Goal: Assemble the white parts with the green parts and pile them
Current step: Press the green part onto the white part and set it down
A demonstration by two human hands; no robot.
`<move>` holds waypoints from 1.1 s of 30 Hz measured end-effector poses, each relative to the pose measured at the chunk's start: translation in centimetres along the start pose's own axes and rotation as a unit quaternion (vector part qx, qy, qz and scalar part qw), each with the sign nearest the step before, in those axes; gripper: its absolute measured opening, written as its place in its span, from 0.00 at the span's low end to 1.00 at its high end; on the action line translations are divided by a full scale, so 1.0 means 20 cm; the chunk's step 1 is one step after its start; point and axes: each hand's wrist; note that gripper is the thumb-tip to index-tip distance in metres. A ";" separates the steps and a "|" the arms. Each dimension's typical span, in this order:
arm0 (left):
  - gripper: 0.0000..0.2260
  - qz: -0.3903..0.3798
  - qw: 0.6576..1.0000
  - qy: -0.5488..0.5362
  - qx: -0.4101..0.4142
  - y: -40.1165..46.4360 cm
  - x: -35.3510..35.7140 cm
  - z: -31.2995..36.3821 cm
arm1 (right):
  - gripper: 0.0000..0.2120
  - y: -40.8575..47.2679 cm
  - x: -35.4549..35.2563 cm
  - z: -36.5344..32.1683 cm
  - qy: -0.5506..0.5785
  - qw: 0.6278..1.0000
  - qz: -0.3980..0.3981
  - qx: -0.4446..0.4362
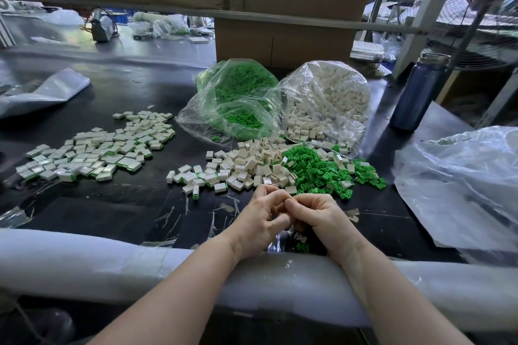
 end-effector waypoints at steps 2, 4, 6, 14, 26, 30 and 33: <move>0.03 0.014 1.000 -0.019 0.000 0.00 0.00 0.01 | 0.15 0.00 0.01 -0.01 -0.013 1.000 0.000 -0.014; 0.05 0.039 0.999 -0.011 -0.012 0.00 -0.01 0.00 | 0.12 0.00 0.01 -0.01 -0.013 0.999 0.020 -0.027; 0.05 0.067 0.997 0.000 -0.024 0.01 -0.01 -0.01 | 0.08 0.00 0.00 -0.01 -0.008 0.997 0.060 -0.038; 0.05 0.082 0.996 0.033 -0.030 0.01 0.00 -0.02 | 0.08 -0.02 0.00 -0.02 -0.089 0.989 0.091 -0.080; 0.06 0.116 0.992 0.028 -0.029 0.01 0.00 -0.02 | 0.06 -0.01 0.01 -0.03 -0.111 0.985 0.118 -0.060; 0.07 0.209 0.972 -0.035 -0.097 0.01 -0.02 -0.04 | 0.08 -0.01 -0.01 -0.03 -0.080 0.978 0.187 -0.050; 0.08 0.300 0.942 -0.064 -0.137 0.01 -0.04 -0.06 | 0.09 -0.02 -0.02 -0.03 -0.082 0.974 0.208 -0.044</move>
Point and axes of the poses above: each hand's wrist, its own y-axis towards the middle knuckle, its own x-axis out of the palm, z = x × y, and after that the axes turned 8 degrees about y, right-handed
